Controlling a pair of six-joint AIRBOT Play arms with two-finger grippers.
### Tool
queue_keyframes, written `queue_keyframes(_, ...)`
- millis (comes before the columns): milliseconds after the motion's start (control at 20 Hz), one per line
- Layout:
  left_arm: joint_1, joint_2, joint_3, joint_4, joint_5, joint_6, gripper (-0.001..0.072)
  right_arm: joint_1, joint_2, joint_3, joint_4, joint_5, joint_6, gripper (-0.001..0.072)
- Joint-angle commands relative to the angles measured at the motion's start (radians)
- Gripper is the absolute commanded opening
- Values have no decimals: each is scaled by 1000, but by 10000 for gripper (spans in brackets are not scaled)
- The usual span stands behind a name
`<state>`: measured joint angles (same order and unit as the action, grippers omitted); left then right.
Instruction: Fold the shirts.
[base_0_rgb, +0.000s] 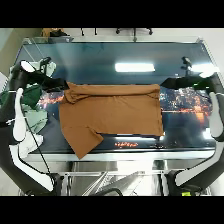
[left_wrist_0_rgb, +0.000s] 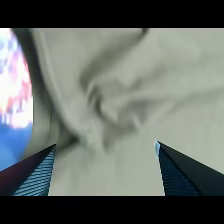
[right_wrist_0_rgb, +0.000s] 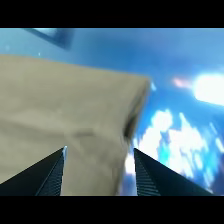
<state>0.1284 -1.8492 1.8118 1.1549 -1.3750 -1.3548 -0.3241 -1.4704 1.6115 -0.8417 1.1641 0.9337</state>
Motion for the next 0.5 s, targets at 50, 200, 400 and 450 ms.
queue_keyframes(50,66,208,-252,-5,-129,-50,696,-107,141,-188,-75,208,97,425)
queue_keyframes(200,113,426,-644,-5,-76,-49,696,-156,238,-465,-79,189,96,439)
queue_keyframes(400,141,629,-1047,-5,46,-47,696,-150,269,-710,-75,109,84,439)
queue_keyframes(450,140,659,-1112,-8,86,-41,696,-145,266,-743,-75,90,82,440)
